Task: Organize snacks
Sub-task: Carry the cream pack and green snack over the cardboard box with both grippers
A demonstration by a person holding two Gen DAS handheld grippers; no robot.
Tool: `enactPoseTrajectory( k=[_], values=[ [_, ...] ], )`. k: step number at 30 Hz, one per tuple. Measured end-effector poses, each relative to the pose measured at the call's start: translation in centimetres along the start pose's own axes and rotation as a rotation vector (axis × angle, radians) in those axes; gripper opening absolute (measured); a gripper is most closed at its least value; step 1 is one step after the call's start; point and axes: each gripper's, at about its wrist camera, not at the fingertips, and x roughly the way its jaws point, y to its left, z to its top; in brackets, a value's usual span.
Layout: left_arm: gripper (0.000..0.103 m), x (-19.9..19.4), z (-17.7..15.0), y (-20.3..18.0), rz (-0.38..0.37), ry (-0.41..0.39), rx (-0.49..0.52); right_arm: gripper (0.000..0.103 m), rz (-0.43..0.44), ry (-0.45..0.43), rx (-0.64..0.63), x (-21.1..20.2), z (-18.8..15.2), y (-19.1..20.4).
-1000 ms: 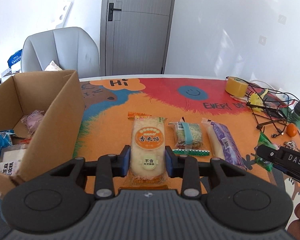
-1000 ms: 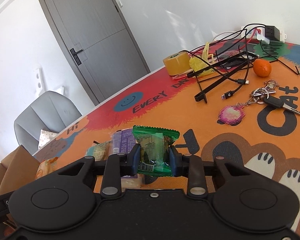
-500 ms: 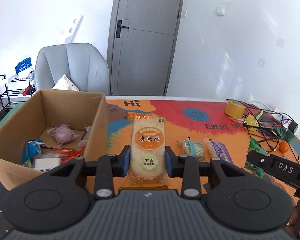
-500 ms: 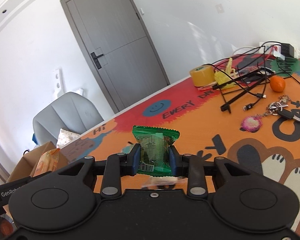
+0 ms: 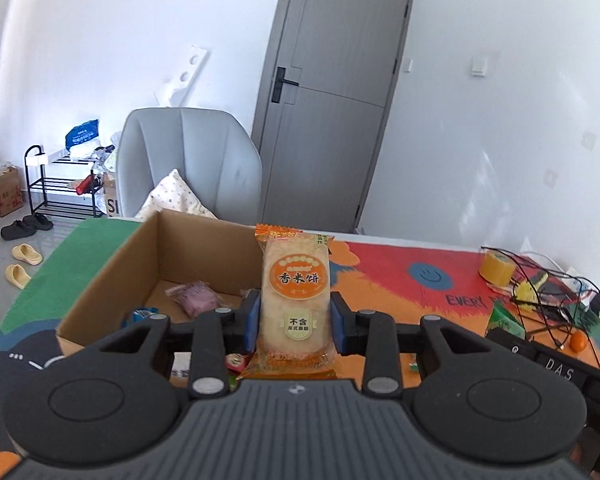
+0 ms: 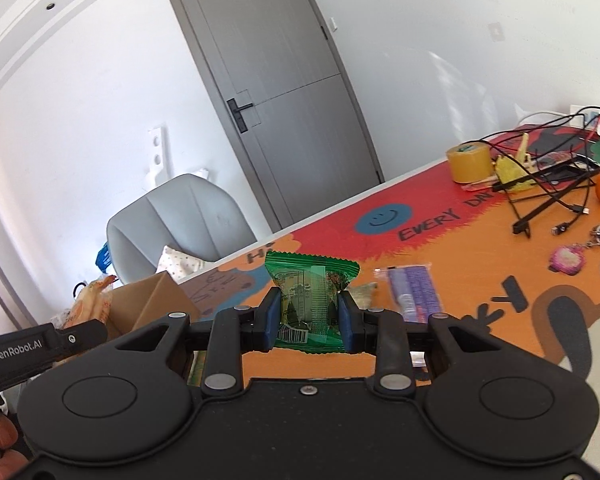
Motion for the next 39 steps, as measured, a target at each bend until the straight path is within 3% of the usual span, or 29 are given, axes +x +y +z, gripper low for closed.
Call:
enactPoseTrajectory(
  k=[15, 36, 39],
  values=[
    [0.034, 0.4, 2.9, 4.9, 0.069, -0.046, -0.068, 0.031, 0.072, 0.021, -0.061, 2.2, 0.7, 5.3],
    [0.034, 4.8, 3.4, 8.6, 0.089, 0.045, -0.145, 0.031, 0.137, 0.092, -0.139, 7.0, 1.0, 11.3],
    [0.038, 5.2, 3.2, 9.1, 0.096, 0.053, -0.152, 0.031, 0.146, 0.109, -0.152, 7.5, 0.7, 12.1]
  ],
)
